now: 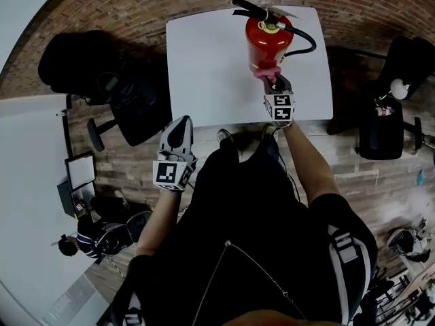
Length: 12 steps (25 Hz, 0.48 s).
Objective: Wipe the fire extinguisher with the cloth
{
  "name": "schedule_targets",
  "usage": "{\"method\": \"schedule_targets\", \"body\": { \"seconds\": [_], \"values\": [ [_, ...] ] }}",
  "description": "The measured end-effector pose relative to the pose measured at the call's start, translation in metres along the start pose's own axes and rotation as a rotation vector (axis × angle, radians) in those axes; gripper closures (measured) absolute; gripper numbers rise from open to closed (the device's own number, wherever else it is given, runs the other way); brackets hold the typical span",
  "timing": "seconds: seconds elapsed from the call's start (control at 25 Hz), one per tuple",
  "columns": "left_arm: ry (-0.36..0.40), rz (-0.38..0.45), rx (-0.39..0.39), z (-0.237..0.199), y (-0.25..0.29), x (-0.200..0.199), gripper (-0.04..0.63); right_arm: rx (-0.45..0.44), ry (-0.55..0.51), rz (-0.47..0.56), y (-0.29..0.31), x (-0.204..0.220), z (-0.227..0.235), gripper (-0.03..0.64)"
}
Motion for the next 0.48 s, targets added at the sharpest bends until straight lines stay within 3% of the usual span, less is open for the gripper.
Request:
{"method": "schedule_targets", "body": {
  "seconds": [0.48],
  "values": [
    [0.011, -0.02, -0.04, -0.003, -0.013, 0.005, 0.577, 0.004, 0.004, -0.063, 0.016, 0.05, 0.007, 0.503]
  ]
}}
Point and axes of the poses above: the fingertips, and each gripper's own axes: y forward along the fingers, z to its right, x out of its underside, the point moved 8 cm from there along -y, backward along the fingers, and after that the axes turned 14 degrees about z, right-handed, at the moved point
